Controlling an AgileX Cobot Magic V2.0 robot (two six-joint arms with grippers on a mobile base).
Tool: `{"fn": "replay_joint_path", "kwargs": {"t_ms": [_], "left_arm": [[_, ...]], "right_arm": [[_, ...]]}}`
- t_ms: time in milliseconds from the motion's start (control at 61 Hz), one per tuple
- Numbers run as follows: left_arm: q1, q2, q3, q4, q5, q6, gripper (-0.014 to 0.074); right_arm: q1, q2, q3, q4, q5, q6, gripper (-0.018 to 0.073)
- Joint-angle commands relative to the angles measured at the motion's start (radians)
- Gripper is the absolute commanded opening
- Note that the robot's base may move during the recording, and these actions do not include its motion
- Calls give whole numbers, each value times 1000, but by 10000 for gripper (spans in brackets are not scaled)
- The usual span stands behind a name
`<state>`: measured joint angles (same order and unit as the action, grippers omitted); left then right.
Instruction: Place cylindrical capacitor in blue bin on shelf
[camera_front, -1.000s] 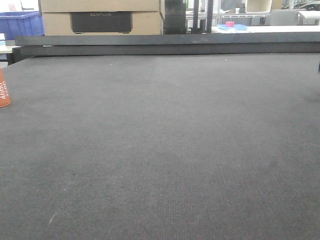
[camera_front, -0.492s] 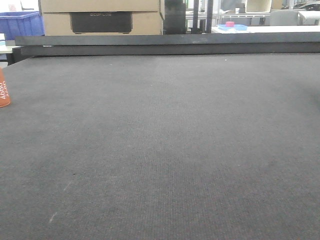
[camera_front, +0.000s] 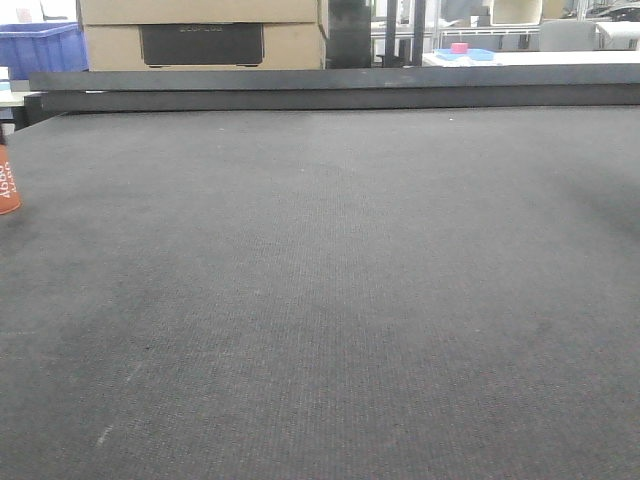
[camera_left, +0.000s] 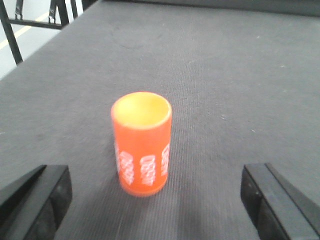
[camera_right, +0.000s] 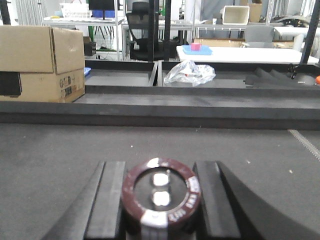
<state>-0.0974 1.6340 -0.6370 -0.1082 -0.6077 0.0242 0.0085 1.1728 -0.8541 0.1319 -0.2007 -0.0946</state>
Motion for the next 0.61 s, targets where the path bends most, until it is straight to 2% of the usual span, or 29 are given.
{"fn": "replay_joint_path", "kwargs": {"t_ms": [0,131,590], "left_arm": [[-5,73,-66,-29,-38,-5,591],[-5,164,-145,-142,-38,-5,591],[8,347,-298,-144,-45,-5,591]], "right_arm": [[3,-11,1,-1,-1,-1,-162],[3,-11,1,-1,2,-1,-162],[3,-11,1,-1,15,-1,-162]]}}
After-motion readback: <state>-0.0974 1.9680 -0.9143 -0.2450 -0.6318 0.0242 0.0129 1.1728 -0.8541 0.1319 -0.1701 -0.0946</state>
